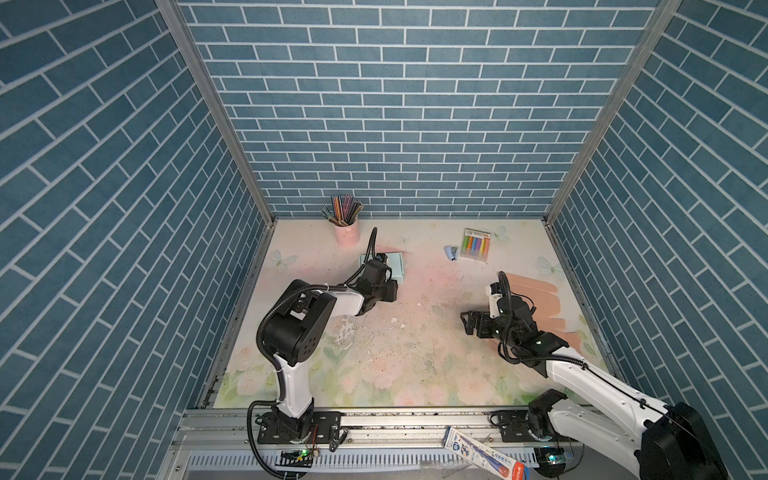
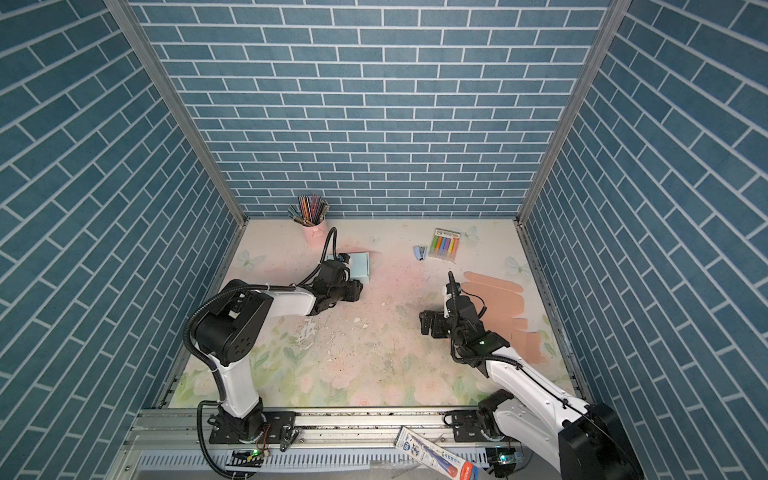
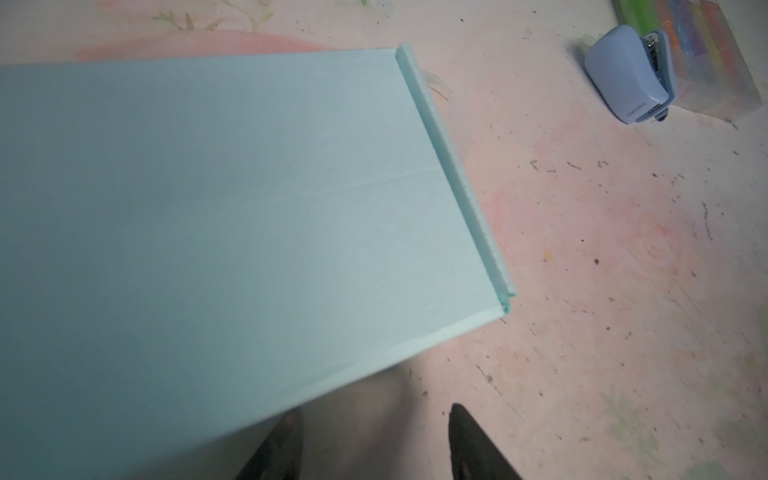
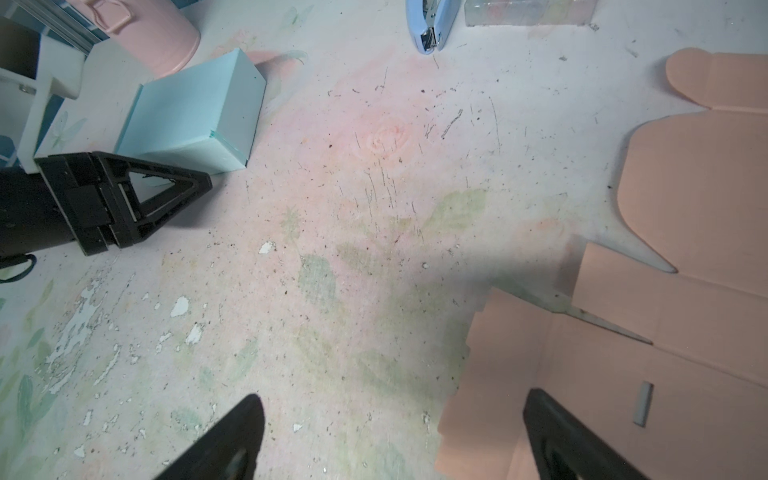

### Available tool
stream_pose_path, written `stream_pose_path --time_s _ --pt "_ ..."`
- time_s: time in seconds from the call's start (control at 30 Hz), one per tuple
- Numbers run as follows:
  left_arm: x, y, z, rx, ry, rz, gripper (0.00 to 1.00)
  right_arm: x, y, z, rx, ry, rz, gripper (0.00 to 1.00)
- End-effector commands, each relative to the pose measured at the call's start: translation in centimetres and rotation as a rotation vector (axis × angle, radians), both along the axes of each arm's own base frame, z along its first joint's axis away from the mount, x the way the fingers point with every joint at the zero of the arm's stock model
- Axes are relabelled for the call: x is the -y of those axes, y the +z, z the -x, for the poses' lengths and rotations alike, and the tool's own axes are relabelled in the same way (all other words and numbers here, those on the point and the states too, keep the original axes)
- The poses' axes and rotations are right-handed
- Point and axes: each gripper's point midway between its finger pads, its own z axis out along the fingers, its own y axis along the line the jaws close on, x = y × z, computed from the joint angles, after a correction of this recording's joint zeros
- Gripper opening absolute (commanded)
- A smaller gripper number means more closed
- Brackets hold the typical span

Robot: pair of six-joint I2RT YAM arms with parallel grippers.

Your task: Fold the paper box

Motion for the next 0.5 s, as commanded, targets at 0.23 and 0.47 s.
stream_pose_path --time_s 0.23,0.47 --pt "-1.1 -0.4 -3.0 0.008 0.030 -0.022 0.57 -0.1 1.7 -0.7 0.018 0.006 -0.006 0.98" --pt "-1.3 0.1 -4.0 0.017 0.042 0.004 0.57 2.7 1.1 -1.0 -0.044 -0.051 0.101 0.98"
